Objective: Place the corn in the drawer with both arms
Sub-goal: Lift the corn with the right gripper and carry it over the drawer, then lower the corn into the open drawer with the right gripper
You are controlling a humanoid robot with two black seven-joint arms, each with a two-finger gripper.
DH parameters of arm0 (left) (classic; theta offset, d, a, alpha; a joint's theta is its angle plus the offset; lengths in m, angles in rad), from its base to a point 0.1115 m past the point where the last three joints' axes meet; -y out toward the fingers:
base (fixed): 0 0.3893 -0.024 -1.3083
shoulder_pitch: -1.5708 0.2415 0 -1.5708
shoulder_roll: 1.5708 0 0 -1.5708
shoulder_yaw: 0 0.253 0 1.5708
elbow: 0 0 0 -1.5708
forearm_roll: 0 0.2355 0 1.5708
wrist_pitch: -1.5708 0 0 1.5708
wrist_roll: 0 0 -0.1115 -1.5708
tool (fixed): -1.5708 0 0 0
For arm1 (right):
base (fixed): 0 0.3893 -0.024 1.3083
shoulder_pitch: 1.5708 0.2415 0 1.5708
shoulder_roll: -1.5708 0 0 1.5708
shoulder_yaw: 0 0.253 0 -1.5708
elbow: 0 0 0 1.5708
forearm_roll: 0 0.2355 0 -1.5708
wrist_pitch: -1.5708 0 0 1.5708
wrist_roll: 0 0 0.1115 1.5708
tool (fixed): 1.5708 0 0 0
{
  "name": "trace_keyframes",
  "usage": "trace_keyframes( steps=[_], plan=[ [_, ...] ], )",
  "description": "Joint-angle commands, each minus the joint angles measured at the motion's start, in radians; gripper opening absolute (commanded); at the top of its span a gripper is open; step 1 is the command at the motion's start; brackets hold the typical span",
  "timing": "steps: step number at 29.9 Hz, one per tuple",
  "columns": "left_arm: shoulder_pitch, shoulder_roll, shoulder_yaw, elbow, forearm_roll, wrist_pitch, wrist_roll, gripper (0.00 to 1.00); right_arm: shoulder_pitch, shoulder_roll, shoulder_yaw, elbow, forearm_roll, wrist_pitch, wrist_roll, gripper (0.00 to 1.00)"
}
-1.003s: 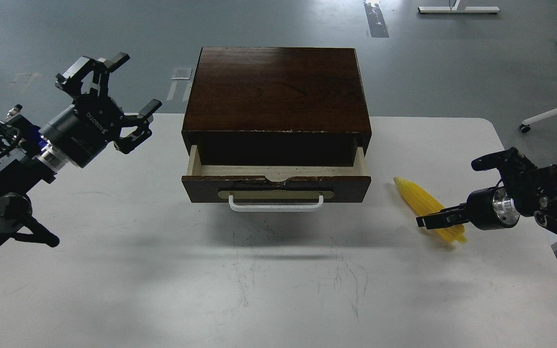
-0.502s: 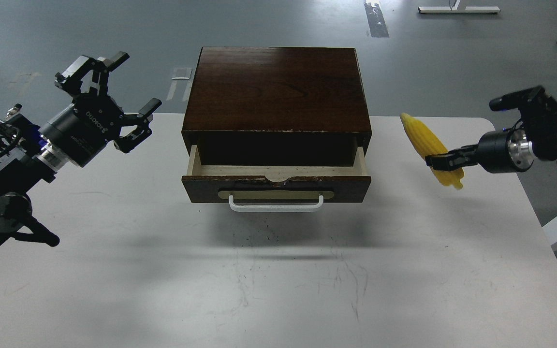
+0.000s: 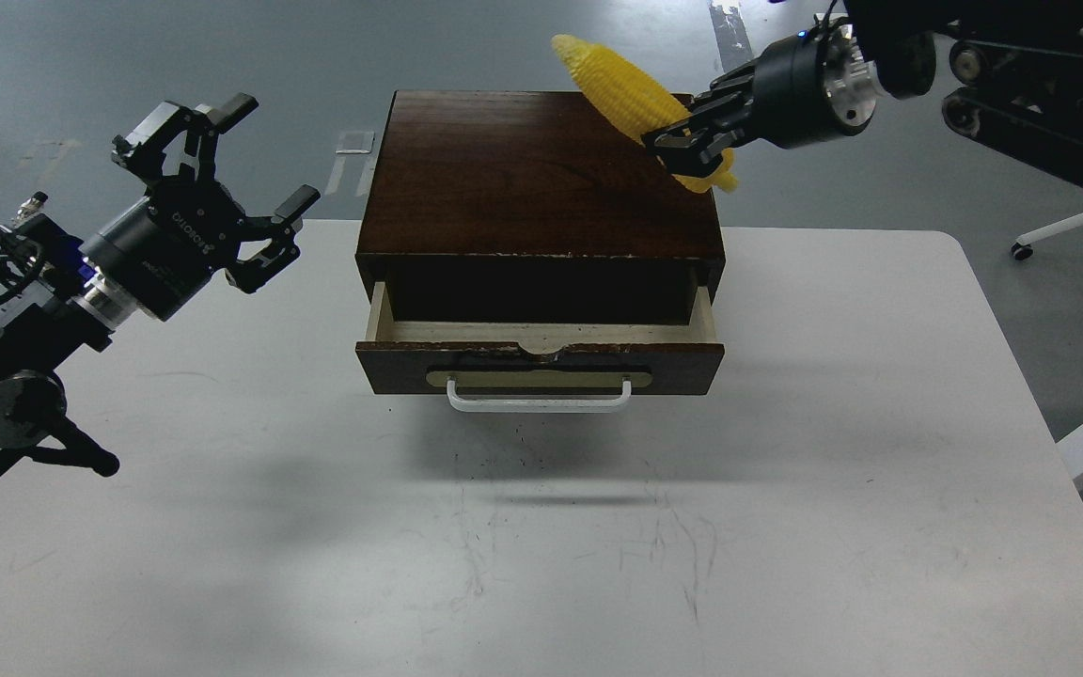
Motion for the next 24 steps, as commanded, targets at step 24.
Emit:
trace_keyframes(
  steps=[24],
  plan=[
    [-0.001,0.041,0.000,-0.011,0.000,-0.002,0.000,0.99,0.100,0.359,-0.281,0.033,-0.063,-0.148,0.000,0.19]
  ],
)
